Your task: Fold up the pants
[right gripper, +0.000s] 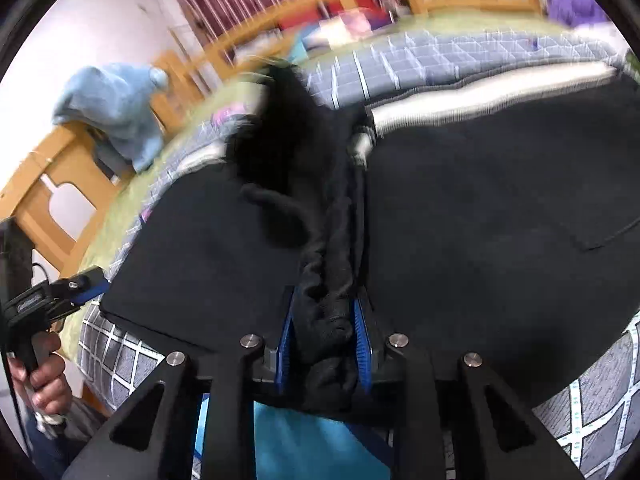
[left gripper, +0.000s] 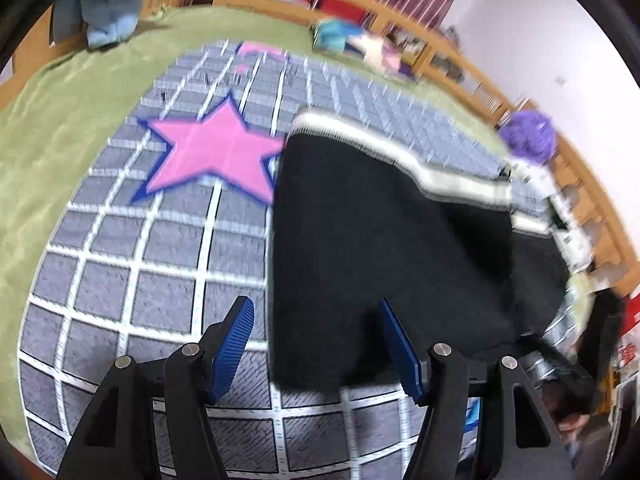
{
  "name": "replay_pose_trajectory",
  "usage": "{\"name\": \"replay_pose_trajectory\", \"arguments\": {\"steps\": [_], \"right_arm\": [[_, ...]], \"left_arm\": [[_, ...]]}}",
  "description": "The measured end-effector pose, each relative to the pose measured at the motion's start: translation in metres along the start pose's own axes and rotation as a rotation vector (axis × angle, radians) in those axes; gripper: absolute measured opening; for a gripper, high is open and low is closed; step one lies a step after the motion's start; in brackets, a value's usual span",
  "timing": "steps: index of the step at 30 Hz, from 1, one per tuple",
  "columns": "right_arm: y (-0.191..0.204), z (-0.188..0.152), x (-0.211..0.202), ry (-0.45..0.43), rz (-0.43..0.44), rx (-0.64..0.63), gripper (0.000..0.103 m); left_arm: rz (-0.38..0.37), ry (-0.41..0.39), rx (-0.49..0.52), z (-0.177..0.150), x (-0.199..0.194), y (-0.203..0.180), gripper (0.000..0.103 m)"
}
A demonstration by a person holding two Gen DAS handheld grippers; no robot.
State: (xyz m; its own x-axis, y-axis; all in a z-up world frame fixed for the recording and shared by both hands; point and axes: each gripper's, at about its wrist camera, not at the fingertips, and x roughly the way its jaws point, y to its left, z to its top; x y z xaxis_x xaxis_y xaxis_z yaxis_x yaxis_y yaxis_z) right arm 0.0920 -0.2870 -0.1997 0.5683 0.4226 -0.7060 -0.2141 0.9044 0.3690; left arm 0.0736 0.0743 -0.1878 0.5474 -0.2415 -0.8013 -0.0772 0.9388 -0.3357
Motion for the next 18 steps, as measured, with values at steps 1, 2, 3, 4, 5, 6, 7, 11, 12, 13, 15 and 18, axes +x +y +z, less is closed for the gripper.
{"name": "replay_pose_trajectory", "arguments": {"steps": [1,2,3,4,5,6,7,11,12,13,15,18], "right_arm": [[0.002,0.002,-0.003,0.009,-0.003,-0.016,0.038],[0.005,0.005,-0.009,0.021,-0.011,-0.037,0.044],[0.007,0.007,-0.015,0.009,-0.013,-0.05,0.045],[0.01,0.011,-0.025,-0.029,-0.017,-0.069,0.045],[0.013,0.016,-0.03,-0.046,-0.016,-0.083,0.048],[0.017,0.022,-0.032,-0.052,-0.014,-0.1,0.05],[0.024,0.032,-0.031,-0.05,-0.014,-0.132,0.051],[0.036,0.069,-0.007,-0.058,-0.065,-0.208,0.062],[0.032,0.079,0.003,-0.049,-0.087,-0.205,0.063],[0.026,0.091,0.022,-0.02,-0.108,-0.186,0.063],[0.01,0.104,0.053,0.072,-0.096,-0.125,0.062],[-0.001,0.112,0.087,0.199,-0.072,-0.067,0.029]], "left_arm": [[0.021,0.032,0.007,-0.001,0.008,0.0,0.063],[0.029,0.034,0.018,-0.004,0.012,-0.001,0.064],[0.027,0.019,0.026,-0.005,0.011,-0.003,0.065],[0.026,0.016,0.03,-0.004,0.011,-0.003,0.066],[0.025,0.019,0.035,-0.004,0.011,-0.003,0.066],[0.022,0.022,0.039,-0.003,0.012,-0.003,0.066],[0.017,0.021,0.037,-0.003,0.012,-0.002,0.066],[-0.009,0.011,0.034,-0.004,0.012,0.001,0.066],[-0.013,0.008,0.042,-0.003,0.012,0.001,0.066],[-0.012,0.006,0.051,-0.002,0.013,0.0,0.066],[-0.009,-0.002,0.068,-0.004,0.011,-0.003,0.066],[-0.003,-0.012,0.093,-0.002,0.01,-0.007,0.066]]}}
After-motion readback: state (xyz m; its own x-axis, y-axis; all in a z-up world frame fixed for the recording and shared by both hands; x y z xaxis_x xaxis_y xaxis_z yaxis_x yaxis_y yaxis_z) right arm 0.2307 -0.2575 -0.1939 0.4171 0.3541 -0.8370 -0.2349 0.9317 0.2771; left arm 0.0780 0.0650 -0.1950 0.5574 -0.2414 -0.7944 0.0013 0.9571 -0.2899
